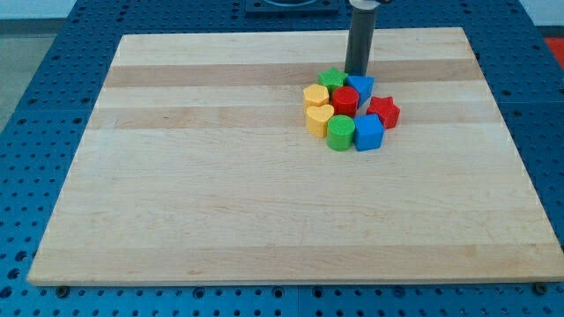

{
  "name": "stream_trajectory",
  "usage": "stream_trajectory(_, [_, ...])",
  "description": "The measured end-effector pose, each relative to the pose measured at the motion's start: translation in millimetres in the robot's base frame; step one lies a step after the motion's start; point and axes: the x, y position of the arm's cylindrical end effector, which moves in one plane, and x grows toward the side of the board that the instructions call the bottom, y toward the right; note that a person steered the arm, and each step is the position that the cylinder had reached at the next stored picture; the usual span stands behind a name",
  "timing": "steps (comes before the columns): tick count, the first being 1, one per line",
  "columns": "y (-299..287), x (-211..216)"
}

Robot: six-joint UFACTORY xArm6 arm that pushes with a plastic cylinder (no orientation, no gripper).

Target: Push the red star up

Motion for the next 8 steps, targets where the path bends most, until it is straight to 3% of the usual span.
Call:
stream_trajectory(4, [57,12])
stream_trajectory(6, [86,64])
stream_trajectory(8, [79,109])
